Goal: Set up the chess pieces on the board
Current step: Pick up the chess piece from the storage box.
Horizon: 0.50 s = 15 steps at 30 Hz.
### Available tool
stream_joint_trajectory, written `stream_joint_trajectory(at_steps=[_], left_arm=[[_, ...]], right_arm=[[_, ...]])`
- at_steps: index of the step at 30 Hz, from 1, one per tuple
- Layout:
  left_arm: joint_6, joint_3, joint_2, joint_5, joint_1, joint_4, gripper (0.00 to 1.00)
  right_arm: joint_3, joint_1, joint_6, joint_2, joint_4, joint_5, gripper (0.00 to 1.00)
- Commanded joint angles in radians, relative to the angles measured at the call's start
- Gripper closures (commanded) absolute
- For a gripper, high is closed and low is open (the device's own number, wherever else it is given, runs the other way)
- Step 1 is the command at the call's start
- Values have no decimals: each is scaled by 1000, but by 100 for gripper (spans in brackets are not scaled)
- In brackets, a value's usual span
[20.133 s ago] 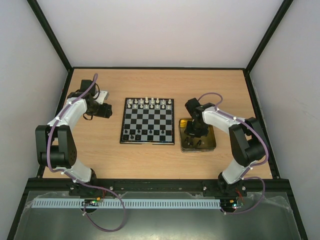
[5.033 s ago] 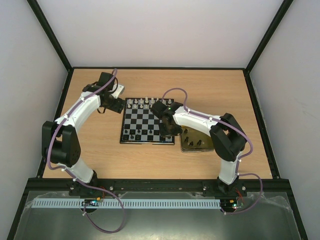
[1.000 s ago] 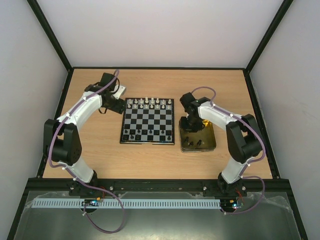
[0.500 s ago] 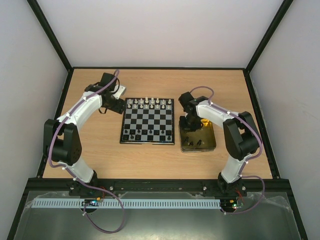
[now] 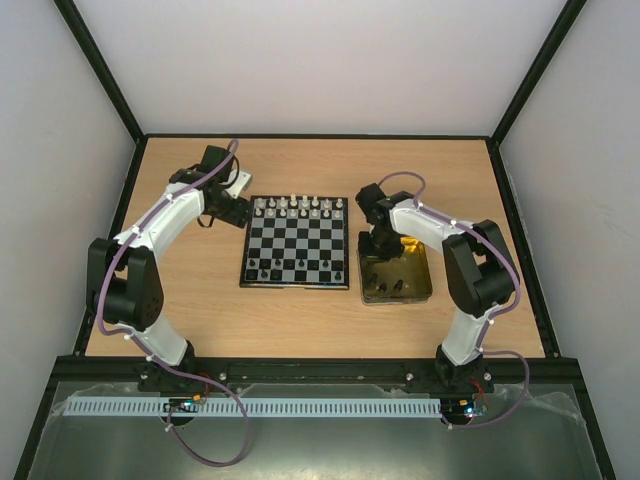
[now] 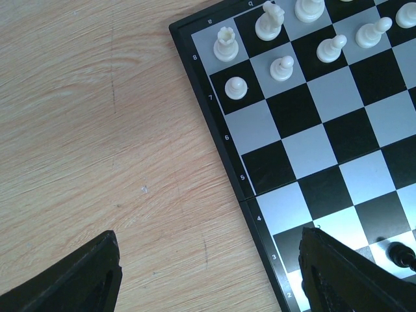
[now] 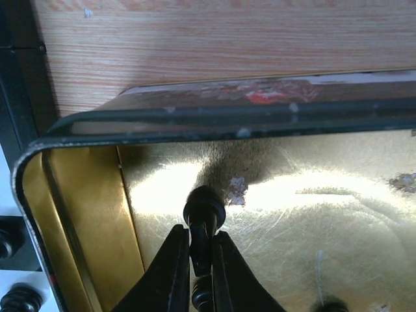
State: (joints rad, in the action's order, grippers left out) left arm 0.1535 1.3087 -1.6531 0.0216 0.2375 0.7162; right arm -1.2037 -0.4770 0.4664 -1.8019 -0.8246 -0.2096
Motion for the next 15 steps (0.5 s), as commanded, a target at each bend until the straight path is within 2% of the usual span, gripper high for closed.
stream_joint_trajectory(at_steps=[1,6,10,15], left_arm=[[5,10,-4,-2,6,8,24],[4,16,-4,1,6,9,24],[4,21,-7,5,7,12,25],[2,36,-11,5,14,16,25]], right_arm=[[-35,2,-7,16,-33,55,92],[-48,-7,8,66,-82,102,93],[-103,-60,23,96,-146,161,93],[-194,-138,71,114,-212,158,94]])
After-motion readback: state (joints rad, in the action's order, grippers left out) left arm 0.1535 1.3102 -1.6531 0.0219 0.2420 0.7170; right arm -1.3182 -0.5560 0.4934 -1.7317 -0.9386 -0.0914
